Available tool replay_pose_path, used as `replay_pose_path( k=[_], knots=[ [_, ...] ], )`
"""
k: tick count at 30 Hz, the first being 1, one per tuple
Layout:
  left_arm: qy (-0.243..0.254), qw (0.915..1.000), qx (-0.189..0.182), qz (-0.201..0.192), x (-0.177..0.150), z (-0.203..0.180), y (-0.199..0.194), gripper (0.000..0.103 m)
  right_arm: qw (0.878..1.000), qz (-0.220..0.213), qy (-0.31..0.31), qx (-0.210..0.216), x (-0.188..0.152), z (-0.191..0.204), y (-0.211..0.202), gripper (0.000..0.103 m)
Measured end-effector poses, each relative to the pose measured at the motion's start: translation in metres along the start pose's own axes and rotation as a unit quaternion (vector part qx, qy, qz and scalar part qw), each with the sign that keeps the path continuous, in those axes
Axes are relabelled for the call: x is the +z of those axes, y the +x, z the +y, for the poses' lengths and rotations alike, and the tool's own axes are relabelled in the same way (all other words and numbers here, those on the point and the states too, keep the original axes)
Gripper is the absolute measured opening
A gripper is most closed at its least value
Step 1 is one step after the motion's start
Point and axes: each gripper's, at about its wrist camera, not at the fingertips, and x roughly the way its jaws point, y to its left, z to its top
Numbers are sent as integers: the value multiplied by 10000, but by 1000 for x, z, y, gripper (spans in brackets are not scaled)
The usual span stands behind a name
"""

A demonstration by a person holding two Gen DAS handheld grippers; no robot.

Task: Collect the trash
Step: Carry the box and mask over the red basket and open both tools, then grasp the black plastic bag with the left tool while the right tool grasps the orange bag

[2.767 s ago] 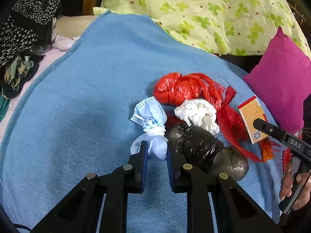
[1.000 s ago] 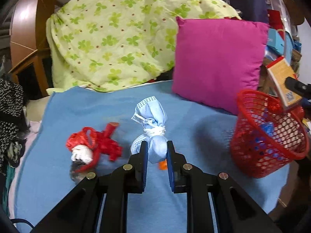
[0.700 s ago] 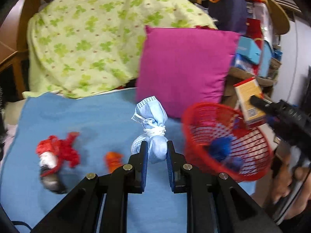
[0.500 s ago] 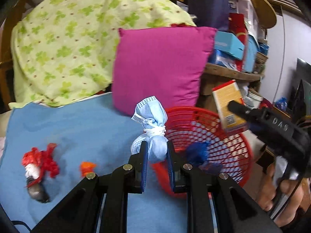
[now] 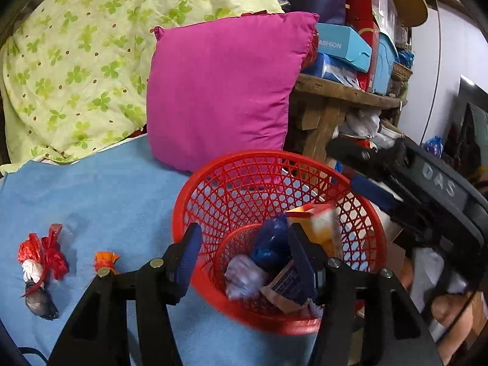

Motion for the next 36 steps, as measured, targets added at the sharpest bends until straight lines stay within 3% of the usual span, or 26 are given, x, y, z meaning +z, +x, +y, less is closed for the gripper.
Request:
replay_pose_path(
  k=[3,10,13,16,19,24,27,29,30,36],
  knots=[
    [107,9999,68,-105,-5,7,-17,60,9993,-254,90,250,-2,14,-4,75],
    [-46,9982,533,-263,-41,63,-65,60,9889,-701,-722,1092,-27,82,-13,75],
    [-313,9959,819,-238,-63,105,-90,60,9841,-570,-886,1430,-44,111,-7,75],
    [-604,9902,1223,-300,-83,147,-115,61,9758,-387,-1506,1535,-70,147,-4,75],
    [-1022,9837,1446,-314,-102,188,-135,65,9720,198,-1647,1662,-97,168,11,75],
    [-1658,9708,1731,-43,-135,240,-139,66,9587,1364,-2197,1180,-149,187,64,73],
    [-1943,9655,1728,161,-150,262,-132,66,9605,1762,-1871,1070,-173,177,109,67],
    [-2091,9634,1660,241,-156,270,-125,66,9613,2000,-1739,749,-189,164,138,63],
    [-2099,9640,1607,287,-158,272,-119,66,9606,2201,-1624,502,-197,156,157,57],
    [-2371,9622,1266,449,-149,285,-76,66,9607,2233,-1612,357,-194,150,197,55]
  ],
)
